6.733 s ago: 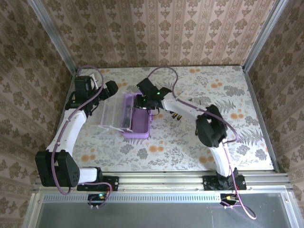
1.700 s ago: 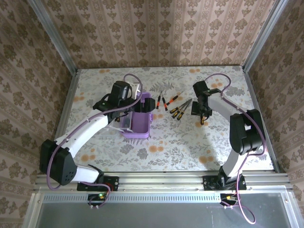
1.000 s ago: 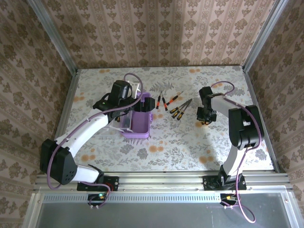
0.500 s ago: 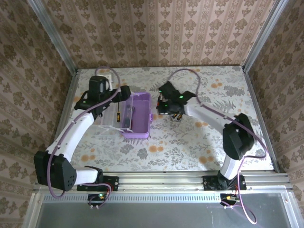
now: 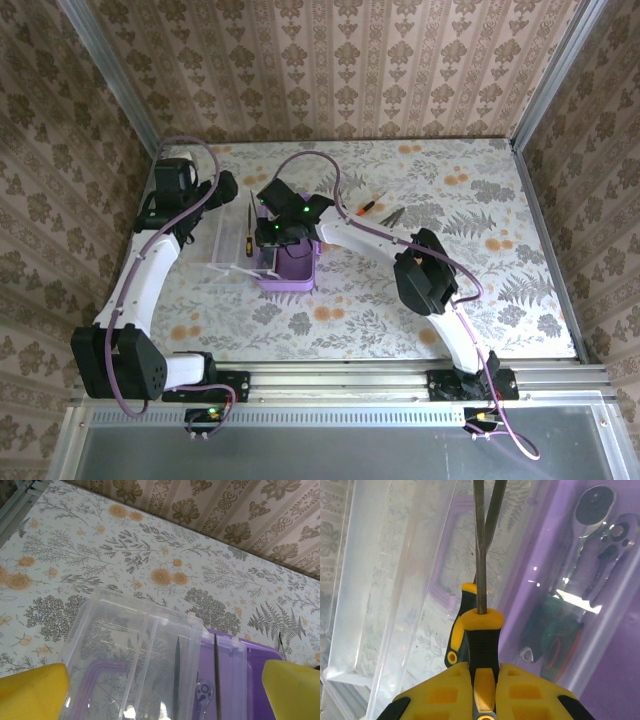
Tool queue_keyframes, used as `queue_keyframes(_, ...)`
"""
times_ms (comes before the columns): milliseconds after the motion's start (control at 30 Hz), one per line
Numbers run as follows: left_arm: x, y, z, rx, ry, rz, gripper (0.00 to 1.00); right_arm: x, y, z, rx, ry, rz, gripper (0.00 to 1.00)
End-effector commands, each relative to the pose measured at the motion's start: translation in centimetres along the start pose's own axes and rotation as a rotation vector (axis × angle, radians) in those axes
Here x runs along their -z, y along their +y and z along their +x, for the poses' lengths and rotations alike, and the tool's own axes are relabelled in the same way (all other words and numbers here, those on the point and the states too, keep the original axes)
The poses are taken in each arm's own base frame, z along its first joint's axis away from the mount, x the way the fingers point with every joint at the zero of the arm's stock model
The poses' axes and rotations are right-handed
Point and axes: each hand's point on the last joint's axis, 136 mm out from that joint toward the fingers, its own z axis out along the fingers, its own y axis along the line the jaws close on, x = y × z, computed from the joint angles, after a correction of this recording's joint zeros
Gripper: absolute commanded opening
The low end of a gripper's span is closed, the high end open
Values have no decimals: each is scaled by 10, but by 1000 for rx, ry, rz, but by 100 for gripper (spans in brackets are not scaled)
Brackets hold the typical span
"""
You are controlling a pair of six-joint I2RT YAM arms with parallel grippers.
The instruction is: Pack the tool kit
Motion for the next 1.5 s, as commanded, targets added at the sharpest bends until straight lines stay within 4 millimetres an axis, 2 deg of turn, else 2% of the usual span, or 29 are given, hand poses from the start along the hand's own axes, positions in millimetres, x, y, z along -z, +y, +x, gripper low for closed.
queue_keyframes(0,7,-3,-1,30,-10,20,100,-4,3,2,-73,28,-4,12)
queue_keyframes(67,6,-3,0,37,-5,30,100,-3,3,-1,-98,-6,3,17)
queue_keyframes(133,5,-3,0,41,-1,32,100,-4,8,-2,-103,-6,-4,29)
queue_keyframes(167,5,-2,0,43,-2,31,100,-4,8,-2,-103,-3,-2,33)
queue_keyframes(367,6,-3,-1,49,-4,40,100,4,15,-3,-90,-2,-23,38)
queue_keyframes(467,8,-6,-2,53,-5,55,100,26,21,-9,-48,-43,-27,38)
queue_keyframes(533,9,-9,-2,56,-4,73,100,55,13,-19,8,-113,30,38)
queue_keyframes(600,8,-15,1,62,2,98,100,85,-14,-30,38,-183,136,38)
queue_keyframes(667,8,-27,4,65,16,142,100,109,-58,-39,13,-232,237,39)
queue_keyframes(767,8,-54,17,36,56,222,100,135,-148,-38,-94,-255,409,39)
queue_keyframes(833,10,-79,30,-7,92,282,100,145,-209,-30,-181,-246,517,39)
queue_keyframes(933,15,-115,52,-81,146,367,100,143,-263,-15,-283,-188,543,42)
queue_keyframes(1067,19,-145,80,-174,197,422,100,130,-300,-3,-322,-110,552,47)
queue_keyframes(1167,20,-157,92,-210,226,445,100,111,-311,5,-314,-25,554,48)
queue_keyframes(1333,21,-159,94,-219,227,450,100,93,-322,23,-344,34,565,48)
queue_keyframes(1467,24,-158,91,-229,210,440,100,91,-329,34,-366,40,590,45)
